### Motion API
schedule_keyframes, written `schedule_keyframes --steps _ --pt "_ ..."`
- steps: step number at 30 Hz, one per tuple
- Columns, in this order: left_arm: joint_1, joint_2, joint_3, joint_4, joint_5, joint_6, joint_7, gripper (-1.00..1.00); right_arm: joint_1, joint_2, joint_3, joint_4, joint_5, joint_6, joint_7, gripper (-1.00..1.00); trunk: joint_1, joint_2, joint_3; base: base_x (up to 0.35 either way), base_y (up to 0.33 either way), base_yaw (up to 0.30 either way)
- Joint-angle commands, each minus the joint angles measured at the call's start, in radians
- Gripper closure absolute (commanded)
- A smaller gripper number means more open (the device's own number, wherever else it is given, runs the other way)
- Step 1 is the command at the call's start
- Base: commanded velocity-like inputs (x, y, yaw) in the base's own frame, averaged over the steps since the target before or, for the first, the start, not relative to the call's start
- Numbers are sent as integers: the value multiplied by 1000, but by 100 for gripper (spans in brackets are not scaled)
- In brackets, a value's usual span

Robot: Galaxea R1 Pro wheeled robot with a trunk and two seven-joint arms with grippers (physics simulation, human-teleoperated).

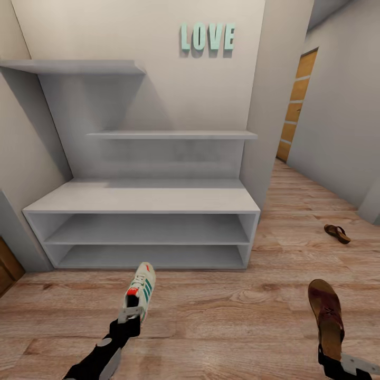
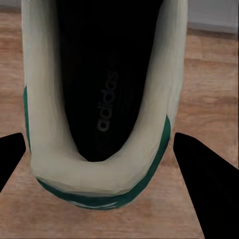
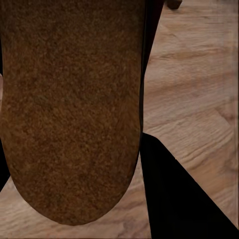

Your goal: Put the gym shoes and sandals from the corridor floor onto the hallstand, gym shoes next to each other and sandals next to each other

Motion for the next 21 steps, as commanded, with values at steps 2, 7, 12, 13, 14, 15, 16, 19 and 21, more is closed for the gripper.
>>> schedule_keyframes --steps 2,7,12,13,14,15,16,19,21 --pt "-41 -16 -5 -34 5 75 6 100 0 -23 10 -1 -36 0 29 100 0 0 -1 0 0 0" --pt "-176 -39 -5 -67 -22 307 11 100 0 -55 10 -3 -117 1 96 100 0 0 -1 0 0 0" --pt "-272 -42 -5 -73 -33 414 13 100 0 -57 11 -3 -139 0 109 100 0 0 -1 0 0 0" --pt "-283 -41 -5 -73 -33 421 13 100 0 -57 12 -3 -140 0 109 100 0 0 -1 0 0 0" --pt "-301 -40 -5 -73 -35 431 16 100 0 -55 13 -3 -141 -1 109 100 0 0 -1 0 0 0" --pt "-308 -39 -5 -73 -36 434 19 100 0 -55 14 -3 -142 -1 109 100 0 0 -1 0 0 0" --pt "-316 -38 -5 -74 -36 439 28 100 0 -54 15 -3 -142 -1 109 100 0 0 -1 0 0 0" --pt "-320 -37 -9 -75 -38 445 82 100 0 -53 17 -3 -143 -1 110 100 0 0 -1 0 0 0" --pt "-319 -36 -11 -75 -38 444 110 100 0 -52 18 -3 -143 -2 111 100 0 0 -1 4 0 0"
